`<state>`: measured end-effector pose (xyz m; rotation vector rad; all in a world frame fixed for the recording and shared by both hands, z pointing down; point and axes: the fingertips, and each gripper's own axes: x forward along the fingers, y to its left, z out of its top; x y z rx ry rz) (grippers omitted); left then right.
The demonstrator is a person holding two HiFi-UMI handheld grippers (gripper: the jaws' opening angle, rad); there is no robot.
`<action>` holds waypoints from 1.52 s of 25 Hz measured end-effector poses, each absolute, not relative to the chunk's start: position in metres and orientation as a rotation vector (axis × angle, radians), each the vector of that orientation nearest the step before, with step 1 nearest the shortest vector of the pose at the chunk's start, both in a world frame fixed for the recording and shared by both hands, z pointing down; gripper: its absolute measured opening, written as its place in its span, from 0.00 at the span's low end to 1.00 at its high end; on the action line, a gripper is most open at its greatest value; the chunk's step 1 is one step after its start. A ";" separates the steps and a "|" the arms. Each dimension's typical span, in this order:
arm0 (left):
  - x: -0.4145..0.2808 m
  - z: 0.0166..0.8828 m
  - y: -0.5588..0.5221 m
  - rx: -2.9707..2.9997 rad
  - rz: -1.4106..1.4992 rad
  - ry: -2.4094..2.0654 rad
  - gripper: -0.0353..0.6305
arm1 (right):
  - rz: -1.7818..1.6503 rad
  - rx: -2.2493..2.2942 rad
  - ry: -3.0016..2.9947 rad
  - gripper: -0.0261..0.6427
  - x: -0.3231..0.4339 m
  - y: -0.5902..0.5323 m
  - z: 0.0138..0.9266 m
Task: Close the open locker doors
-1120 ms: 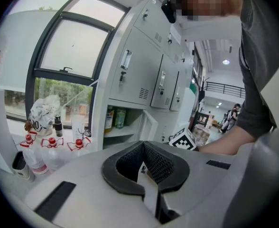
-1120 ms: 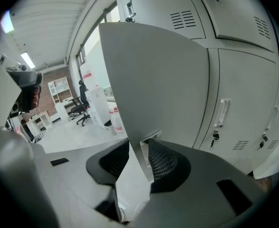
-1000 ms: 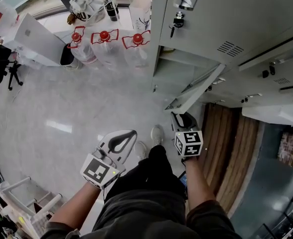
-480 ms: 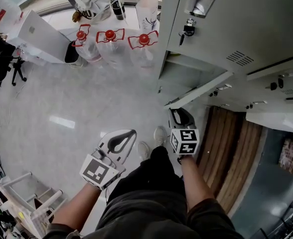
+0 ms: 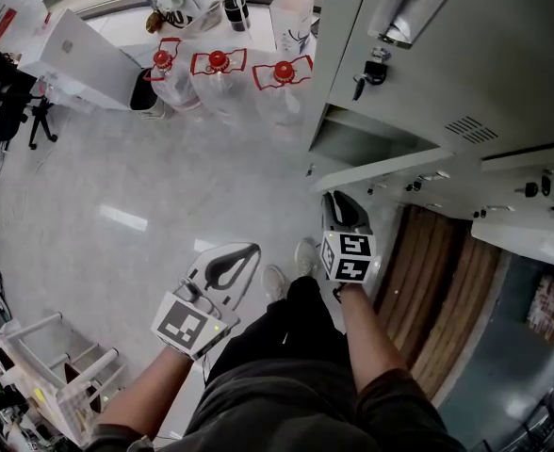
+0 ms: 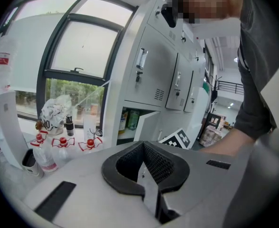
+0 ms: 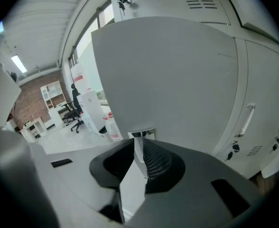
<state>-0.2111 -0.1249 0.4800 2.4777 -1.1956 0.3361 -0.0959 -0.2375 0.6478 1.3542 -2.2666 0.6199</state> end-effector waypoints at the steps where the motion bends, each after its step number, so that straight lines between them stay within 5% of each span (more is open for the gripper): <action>1: -0.211 0.480 -0.127 2.475 0.336 -1.200 0.07 | 0.625 1.346 -2.269 0.13 -0.094 -0.241 0.649; 38: -0.201 0.496 -0.184 2.381 0.304 -1.292 0.07 | 0.585 1.188 -2.344 0.10 -0.102 -0.311 0.650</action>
